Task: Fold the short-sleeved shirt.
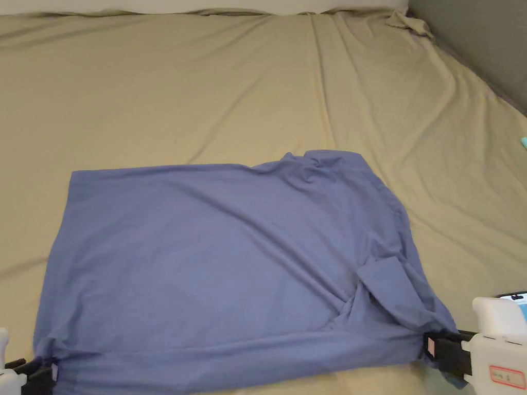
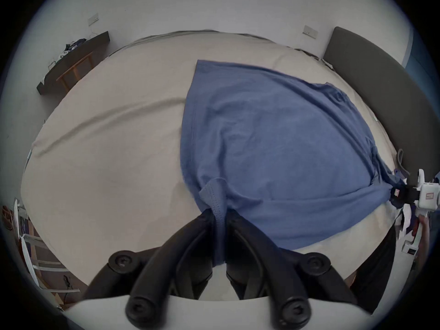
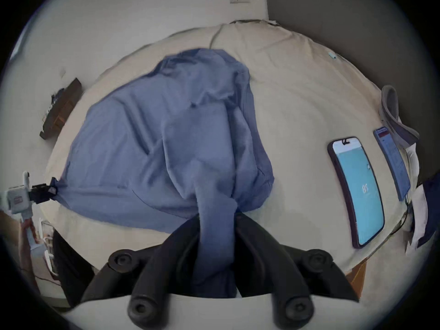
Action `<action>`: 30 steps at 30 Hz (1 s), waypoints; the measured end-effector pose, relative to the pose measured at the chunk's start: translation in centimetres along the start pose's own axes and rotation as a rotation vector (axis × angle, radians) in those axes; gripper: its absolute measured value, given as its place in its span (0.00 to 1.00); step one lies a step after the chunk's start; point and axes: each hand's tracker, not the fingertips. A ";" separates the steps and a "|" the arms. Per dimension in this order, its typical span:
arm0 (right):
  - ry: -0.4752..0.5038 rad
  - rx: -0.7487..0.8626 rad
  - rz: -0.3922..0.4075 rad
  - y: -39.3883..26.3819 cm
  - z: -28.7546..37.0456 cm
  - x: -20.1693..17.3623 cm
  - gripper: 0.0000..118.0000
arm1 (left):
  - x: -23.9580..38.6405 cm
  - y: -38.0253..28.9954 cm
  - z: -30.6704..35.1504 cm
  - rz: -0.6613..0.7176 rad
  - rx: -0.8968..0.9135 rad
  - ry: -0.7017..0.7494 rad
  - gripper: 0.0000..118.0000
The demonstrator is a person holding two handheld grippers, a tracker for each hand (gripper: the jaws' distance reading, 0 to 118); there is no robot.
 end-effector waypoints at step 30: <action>0.013 0.171 0.012 4.8 0.9 -2.6 0.96 | -0.8 4.0 0.4 0.003 0.187 0.039 0.78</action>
